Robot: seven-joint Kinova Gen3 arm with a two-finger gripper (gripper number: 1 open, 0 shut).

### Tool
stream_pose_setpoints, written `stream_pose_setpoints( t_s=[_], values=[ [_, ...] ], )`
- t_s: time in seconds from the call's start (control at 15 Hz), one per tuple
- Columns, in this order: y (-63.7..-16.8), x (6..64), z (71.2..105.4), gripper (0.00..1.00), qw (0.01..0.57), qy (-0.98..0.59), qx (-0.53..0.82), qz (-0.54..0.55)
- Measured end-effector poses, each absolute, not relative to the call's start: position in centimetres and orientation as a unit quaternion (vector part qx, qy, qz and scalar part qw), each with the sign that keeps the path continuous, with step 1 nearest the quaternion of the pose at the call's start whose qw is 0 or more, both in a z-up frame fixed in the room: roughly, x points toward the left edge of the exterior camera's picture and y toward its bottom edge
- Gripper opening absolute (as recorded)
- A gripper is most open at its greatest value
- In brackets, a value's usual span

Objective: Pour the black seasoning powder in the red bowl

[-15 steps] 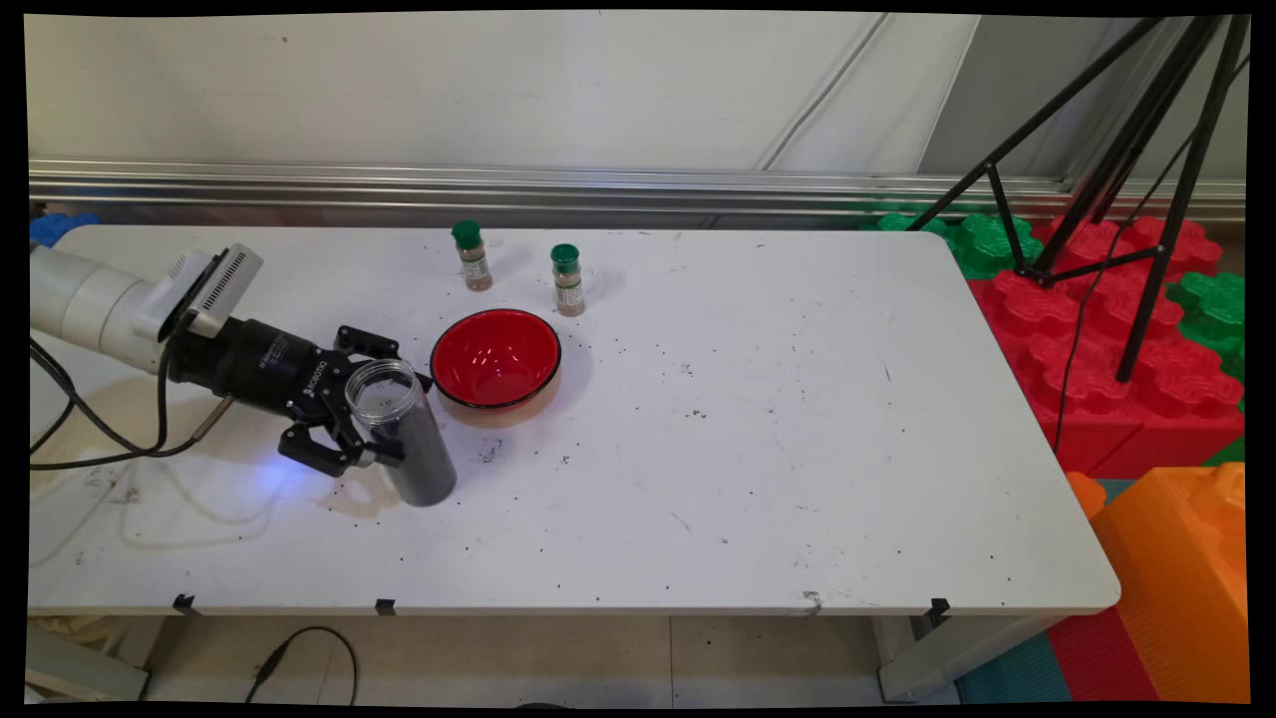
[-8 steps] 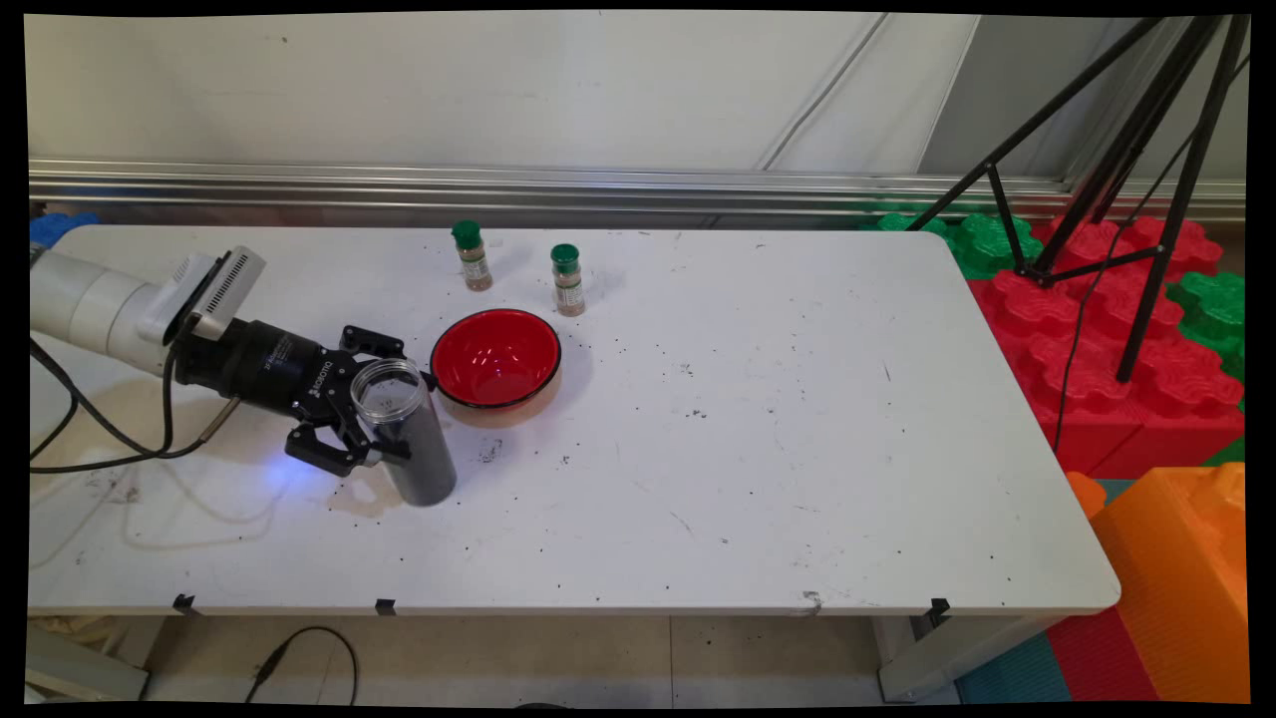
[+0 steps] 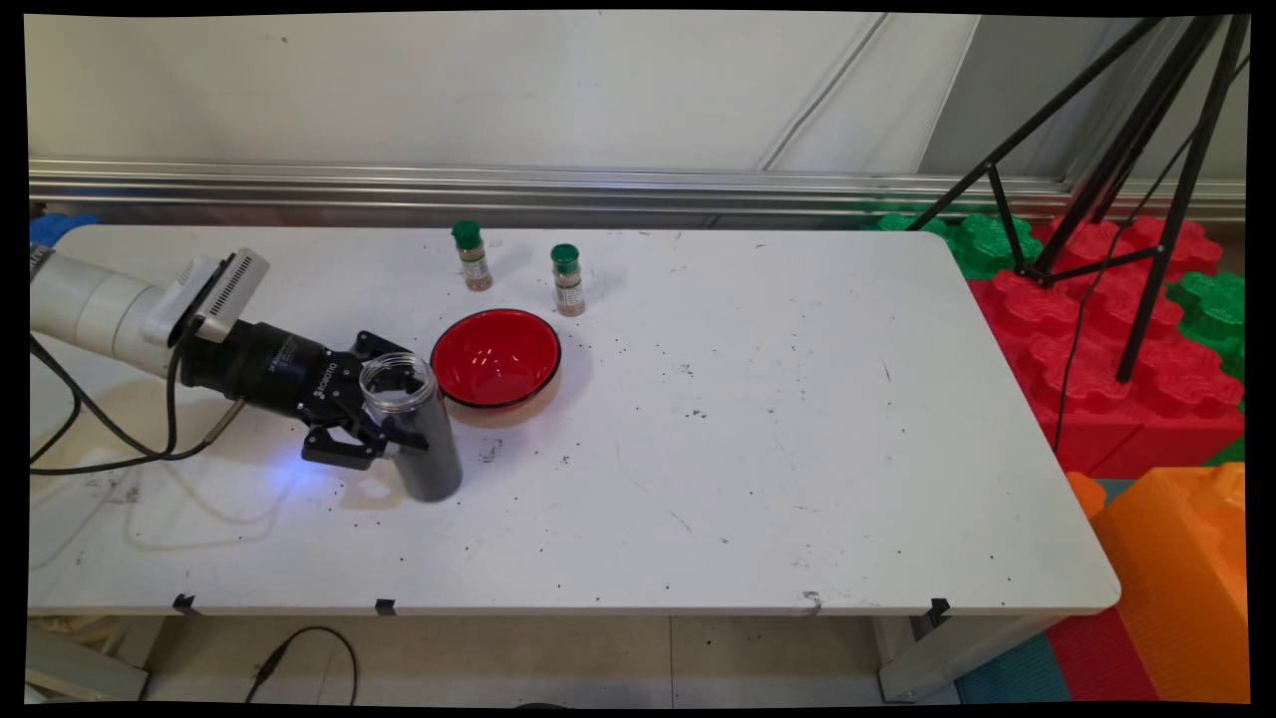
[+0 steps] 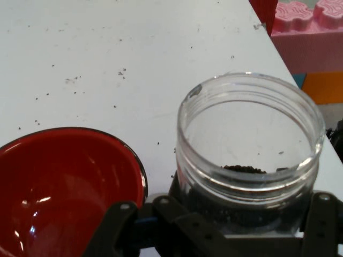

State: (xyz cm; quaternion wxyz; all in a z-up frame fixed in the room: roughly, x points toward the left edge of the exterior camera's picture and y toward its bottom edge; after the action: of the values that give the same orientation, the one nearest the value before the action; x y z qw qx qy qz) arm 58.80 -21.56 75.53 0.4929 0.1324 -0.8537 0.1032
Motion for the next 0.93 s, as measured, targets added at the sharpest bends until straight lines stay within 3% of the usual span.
stream_pose_setpoints(
  t_s=[0.93],
  values=[
    [-22.9, 58.8, 78.5, 0.00, 0.514, -0.832, 0.198, 0.070]
  ],
)
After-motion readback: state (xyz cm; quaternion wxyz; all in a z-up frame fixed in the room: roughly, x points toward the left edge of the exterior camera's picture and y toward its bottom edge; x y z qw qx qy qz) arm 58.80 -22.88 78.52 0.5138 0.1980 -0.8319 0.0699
